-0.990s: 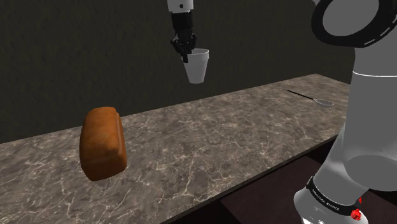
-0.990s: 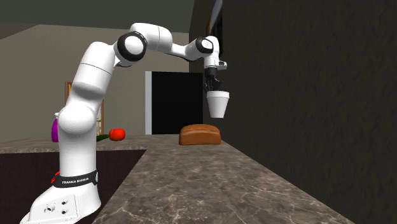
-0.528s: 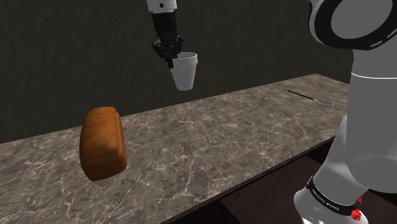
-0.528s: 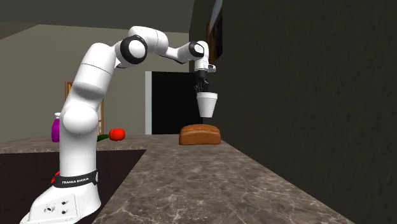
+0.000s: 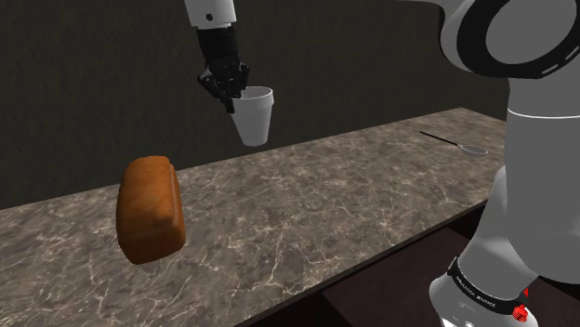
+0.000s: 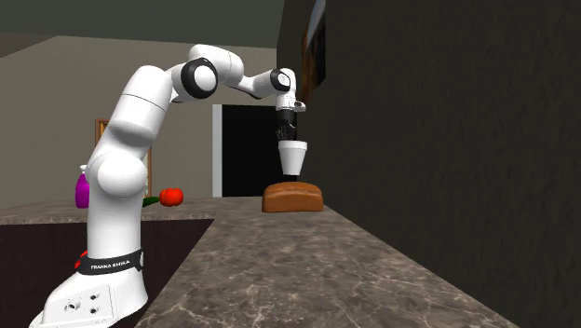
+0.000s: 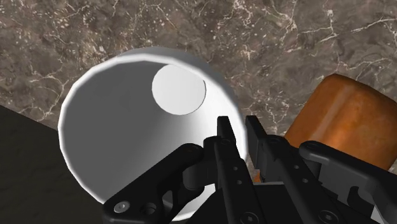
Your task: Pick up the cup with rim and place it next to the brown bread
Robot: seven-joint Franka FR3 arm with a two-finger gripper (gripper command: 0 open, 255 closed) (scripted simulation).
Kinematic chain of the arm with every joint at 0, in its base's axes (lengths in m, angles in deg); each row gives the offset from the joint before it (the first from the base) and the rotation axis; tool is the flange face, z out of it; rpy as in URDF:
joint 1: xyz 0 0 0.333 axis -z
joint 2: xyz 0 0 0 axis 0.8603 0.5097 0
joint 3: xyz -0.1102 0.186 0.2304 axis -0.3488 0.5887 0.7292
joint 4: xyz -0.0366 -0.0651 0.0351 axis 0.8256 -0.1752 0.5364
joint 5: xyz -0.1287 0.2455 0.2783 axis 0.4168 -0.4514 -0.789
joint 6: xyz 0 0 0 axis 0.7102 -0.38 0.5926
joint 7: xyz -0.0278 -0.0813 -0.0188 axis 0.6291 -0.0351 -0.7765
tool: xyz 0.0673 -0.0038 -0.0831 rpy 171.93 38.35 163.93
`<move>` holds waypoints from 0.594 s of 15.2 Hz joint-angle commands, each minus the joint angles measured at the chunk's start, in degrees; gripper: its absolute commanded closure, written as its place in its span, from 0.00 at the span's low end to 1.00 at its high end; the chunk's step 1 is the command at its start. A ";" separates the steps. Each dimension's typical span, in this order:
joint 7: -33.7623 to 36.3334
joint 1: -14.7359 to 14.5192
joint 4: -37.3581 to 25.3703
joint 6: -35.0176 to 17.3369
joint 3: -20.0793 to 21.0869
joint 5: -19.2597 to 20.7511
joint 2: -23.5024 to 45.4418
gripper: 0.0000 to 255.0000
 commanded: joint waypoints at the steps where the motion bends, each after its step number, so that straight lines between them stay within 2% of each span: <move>1: 0.11 0.12 2.42 -1.85 0.00 -0.09 -0.62 1.00; 9: 0.37 0.51 10.94 -8.81 -0.04 -0.30 -2.19 1.00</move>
